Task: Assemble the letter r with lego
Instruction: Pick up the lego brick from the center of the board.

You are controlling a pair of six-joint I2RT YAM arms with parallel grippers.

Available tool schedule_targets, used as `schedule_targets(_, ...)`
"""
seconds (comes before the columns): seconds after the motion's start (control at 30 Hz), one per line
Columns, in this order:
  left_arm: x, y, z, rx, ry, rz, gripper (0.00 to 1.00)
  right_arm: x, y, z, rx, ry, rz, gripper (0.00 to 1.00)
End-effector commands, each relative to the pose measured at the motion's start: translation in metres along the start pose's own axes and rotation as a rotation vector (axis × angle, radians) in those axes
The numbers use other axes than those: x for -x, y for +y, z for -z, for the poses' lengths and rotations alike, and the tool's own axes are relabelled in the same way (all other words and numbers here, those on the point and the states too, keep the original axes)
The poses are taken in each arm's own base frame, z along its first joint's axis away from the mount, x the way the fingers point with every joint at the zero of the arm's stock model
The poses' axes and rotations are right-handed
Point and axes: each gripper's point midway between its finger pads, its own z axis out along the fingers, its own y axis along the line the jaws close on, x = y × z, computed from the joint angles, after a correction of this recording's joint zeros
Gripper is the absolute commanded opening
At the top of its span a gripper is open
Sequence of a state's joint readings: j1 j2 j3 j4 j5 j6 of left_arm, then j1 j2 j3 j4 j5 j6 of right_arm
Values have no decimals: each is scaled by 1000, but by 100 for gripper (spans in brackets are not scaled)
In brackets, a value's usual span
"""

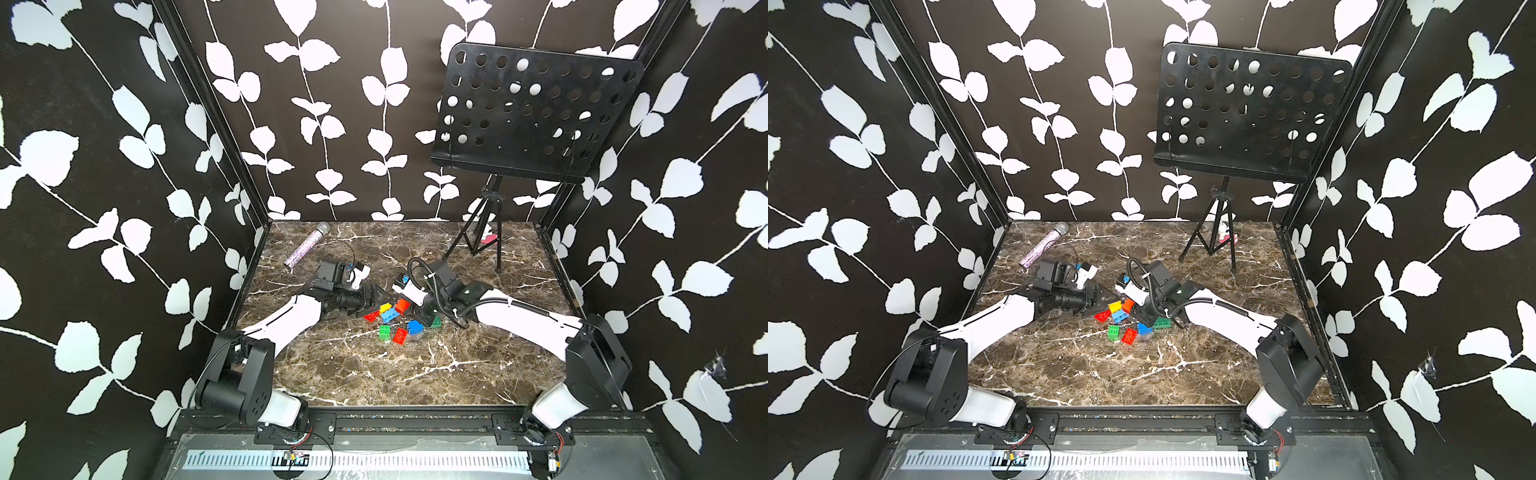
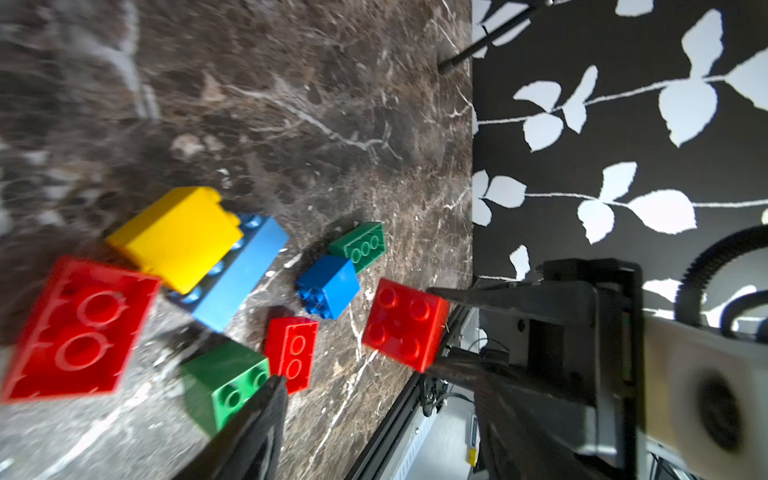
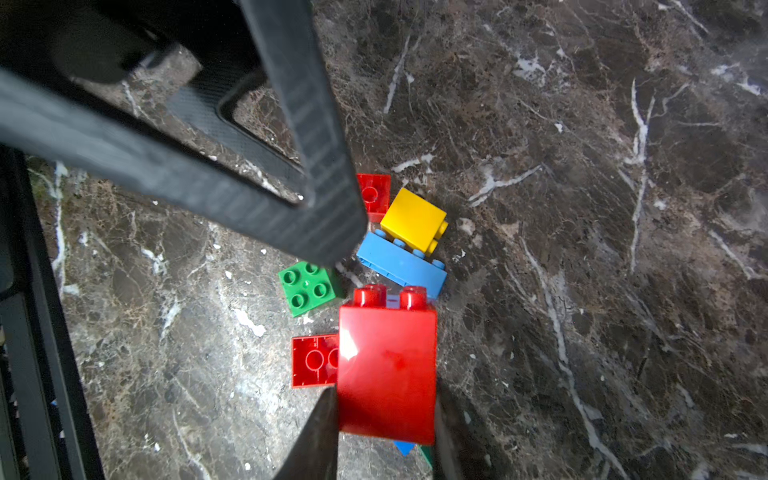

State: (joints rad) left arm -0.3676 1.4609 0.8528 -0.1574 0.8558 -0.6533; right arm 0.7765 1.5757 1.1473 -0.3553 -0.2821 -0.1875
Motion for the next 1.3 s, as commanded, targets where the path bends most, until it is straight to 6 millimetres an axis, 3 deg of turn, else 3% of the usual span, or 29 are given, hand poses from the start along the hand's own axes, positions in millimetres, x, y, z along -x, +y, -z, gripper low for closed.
schedule_targets(0.0, -2, -19, -8, -65, 42, -57, 72, 11, 5, 13, 22, -40, 26, 30)
schedule_targets(0.27, 1, -35, -26, -138, 59, -73, 65, 15, 8, 19, 33, -61, 32, 29)
schedule_targets(0.63, 4, -55, -32, -243, 52, -84, 33, 10, 6, 12, 24, -52, 26, 30)
schedule_targets(0.77, 0, -57, -33, -252, 64, -92, 30, 8, 4, 9, 17, -48, 21, 29)
schedule_targets(0.83, -1, -59, -32, -256, 63, -97, 29, 7, 3, 7, 14, -43, 17, 32)
schedule_targets(0.9, -1, -60, -31, -258, 60, -104, 22, 5, -1, 4, -2, -28, 0, 40)
schedule_targets(1.03, 0, -46, -33, -170, 55, -96, 20, 1, -11, 4, -51, -15, -33, 55)
schedule_targets(1.27, 20, -5, -29, 152, 3, -105, 23, -6, -38, 34, -133, -93, -138, 59)
